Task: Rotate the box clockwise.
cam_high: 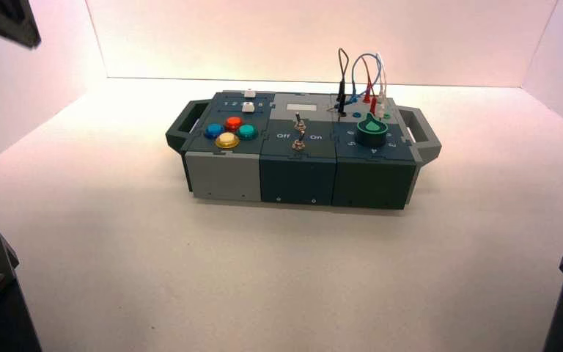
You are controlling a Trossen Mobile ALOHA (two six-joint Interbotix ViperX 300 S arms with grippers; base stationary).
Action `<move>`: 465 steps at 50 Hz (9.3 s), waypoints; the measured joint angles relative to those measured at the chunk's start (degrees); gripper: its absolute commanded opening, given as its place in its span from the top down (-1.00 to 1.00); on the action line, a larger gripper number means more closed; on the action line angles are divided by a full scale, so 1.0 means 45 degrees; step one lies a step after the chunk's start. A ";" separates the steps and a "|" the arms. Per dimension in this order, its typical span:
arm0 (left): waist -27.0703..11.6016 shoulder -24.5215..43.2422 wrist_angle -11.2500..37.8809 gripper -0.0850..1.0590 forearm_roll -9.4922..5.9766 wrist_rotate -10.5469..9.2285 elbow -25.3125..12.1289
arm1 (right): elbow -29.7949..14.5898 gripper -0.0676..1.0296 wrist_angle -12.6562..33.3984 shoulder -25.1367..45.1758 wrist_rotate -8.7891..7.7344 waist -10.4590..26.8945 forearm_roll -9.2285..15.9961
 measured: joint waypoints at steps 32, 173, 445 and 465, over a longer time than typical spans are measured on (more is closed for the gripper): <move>-0.1406 0.4707 -0.0840 0.91 -0.2578 0.1641 -0.1035 | -0.2910 0.92 0.0625 0.6328 -0.1348 0.1094 0.0234; -0.2344 1.5215 -0.4746 0.91 -0.2598 0.0840 -0.8379 | -0.1367 0.92 -0.1016 0.8887 -0.1367 0.0723 0.0684; -0.3164 1.5566 -0.2891 0.91 -0.2148 0.0781 -1.1016 | 0.0430 0.92 -0.1289 0.6934 0.0566 0.5605 0.1758; -0.2598 1.2930 -0.2695 0.91 -0.2090 0.0840 -0.9180 | 0.0449 0.92 -0.0996 0.4375 0.0469 0.3945 0.1621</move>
